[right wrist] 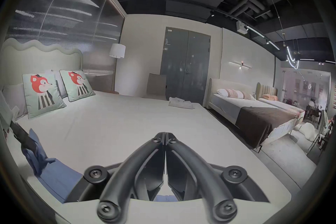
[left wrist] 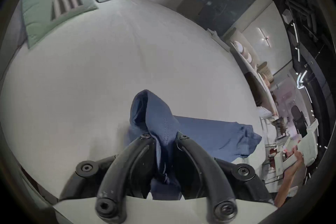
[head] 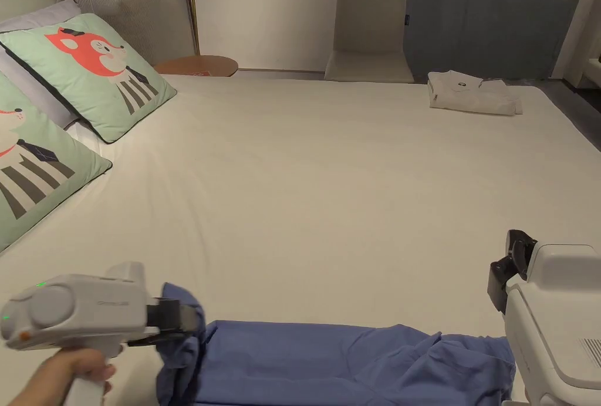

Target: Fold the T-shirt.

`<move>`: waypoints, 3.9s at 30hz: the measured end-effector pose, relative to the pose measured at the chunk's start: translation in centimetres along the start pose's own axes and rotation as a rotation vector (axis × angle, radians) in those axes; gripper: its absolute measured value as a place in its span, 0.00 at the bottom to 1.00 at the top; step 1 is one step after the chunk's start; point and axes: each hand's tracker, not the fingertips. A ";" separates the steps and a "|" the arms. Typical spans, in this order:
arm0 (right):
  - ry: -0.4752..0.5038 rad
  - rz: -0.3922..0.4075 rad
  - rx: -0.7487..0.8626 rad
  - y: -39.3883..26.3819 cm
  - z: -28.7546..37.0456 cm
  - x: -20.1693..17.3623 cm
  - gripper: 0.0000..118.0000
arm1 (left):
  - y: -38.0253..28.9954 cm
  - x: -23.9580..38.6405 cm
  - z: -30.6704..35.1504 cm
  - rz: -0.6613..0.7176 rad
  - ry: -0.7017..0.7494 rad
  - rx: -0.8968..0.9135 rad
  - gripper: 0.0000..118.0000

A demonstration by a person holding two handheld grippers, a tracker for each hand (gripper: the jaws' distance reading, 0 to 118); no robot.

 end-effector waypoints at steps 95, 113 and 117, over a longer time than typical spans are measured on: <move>-0.020 0.013 -0.067 -0.3 0.4 2.5 0.01 | -4.6 -7.5 -6.5 0.214 -0.366 -0.043 0.88; -0.021 0.025 -0.074 -0.1 0.2 1.9 0.01 | -4.9 -4.6 -6.1 0.094 -0.334 -0.071 0.11; -0.008 0.021 -0.063 0.0 -0.1 1.7 0.01 | -3.6 -3.9 -2.5 0.022 -0.226 -0.011 0.11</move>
